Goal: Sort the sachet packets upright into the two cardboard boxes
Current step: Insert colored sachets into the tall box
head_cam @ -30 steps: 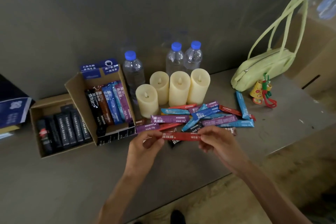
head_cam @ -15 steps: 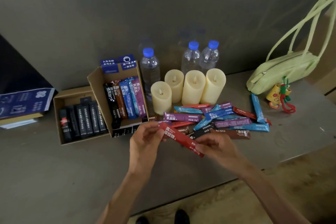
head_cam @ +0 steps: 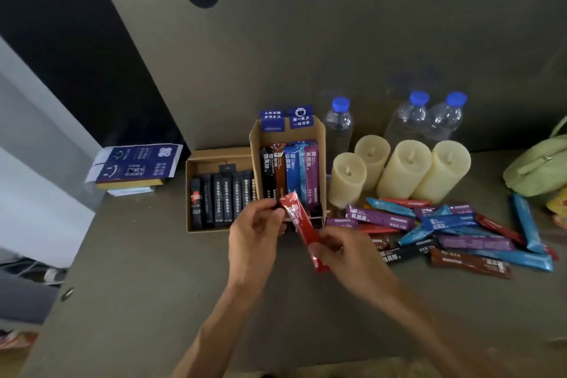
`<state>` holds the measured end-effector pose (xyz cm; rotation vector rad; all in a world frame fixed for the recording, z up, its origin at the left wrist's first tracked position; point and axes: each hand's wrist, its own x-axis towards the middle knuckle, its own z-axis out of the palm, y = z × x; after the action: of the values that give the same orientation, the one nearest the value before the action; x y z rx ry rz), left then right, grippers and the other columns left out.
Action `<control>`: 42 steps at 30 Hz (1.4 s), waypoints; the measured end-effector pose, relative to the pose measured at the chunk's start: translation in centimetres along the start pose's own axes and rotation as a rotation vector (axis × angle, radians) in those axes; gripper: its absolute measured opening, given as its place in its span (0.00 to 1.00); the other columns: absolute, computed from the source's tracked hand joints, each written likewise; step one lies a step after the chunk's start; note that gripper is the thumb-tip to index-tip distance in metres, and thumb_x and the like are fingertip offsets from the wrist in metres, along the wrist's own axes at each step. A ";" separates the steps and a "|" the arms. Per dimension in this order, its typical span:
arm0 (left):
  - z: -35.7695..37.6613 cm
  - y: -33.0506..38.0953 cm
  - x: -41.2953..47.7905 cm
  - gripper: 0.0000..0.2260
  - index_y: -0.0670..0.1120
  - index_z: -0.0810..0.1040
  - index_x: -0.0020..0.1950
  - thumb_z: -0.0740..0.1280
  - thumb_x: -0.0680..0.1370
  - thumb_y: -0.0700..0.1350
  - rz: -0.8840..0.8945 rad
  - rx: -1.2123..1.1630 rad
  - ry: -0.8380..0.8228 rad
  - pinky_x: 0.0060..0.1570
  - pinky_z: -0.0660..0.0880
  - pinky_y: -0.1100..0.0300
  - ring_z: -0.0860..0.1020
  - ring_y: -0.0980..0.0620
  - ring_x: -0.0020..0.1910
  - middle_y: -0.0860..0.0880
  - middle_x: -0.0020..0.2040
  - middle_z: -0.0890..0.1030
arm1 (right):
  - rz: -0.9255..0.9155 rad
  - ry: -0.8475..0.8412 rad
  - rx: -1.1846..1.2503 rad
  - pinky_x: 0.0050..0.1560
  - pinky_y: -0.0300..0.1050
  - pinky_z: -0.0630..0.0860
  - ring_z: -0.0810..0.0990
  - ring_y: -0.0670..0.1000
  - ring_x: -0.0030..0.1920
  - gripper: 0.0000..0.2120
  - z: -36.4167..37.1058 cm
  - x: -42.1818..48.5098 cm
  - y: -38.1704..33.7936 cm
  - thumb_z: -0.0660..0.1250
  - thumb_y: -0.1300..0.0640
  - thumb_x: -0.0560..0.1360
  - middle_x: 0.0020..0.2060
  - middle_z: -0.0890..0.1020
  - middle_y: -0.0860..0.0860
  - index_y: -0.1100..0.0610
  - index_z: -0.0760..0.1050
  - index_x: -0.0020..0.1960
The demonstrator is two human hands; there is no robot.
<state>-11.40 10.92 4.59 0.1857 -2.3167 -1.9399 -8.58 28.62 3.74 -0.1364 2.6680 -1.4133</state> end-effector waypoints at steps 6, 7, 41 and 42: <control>-2.3 -0.7 4.7 0.08 0.49 0.76 0.56 0.70 0.79 0.45 -0.039 0.282 0.001 0.33 0.73 0.74 0.80 0.62 0.40 0.54 0.43 0.81 | 0.100 0.188 0.040 0.36 0.30 0.76 0.82 0.41 0.43 0.05 2.5 6.0 -2.1 0.68 0.55 0.79 0.46 0.83 0.46 0.52 0.72 0.52; -2.4 -0.7 5.2 0.08 0.49 0.75 0.56 0.69 0.79 0.46 -0.042 0.308 -0.025 0.33 0.73 0.73 0.80 0.62 0.40 0.55 0.43 0.81 | 0.117 0.208 0.038 0.35 0.29 0.74 0.82 0.42 0.45 0.05 2.8 7.0 -2.2 0.68 0.55 0.79 0.48 0.82 0.47 0.52 0.72 0.53; -3.6 -1.2 6.6 0.04 0.49 0.78 0.51 0.69 0.79 0.47 -0.004 0.362 -0.144 0.44 0.81 0.57 0.81 0.58 0.40 0.56 0.43 0.81 | 0.112 0.292 -0.277 0.47 0.50 0.83 0.84 0.55 0.49 0.03 6.6 12.7 -2.5 0.66 0.61 0.79 0.49 0.83 0.55 0.59 0.74 0.52; -3.6 -1.2 6.5 0.04 0.50 0.77 0.51 0.69 0.79 0.47 -0.009 0.361 -0.146 0.44 0.81 0.57 0.81 0.58 0.40 0.56 0.43 0.81 | 0.113 0.286 -0.281 0.47 0.50 0.83 0.84 0.55 0.49 0.04 6.6 12.8 -2.4 0.66 0.61 0.79 0.49 0.83 0.56 0.59 0.74 0.53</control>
<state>-17.24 6.16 4.13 0.0863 -2.7510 -1.5696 -20.18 20.15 1.29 0.2044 3.0386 -1.0909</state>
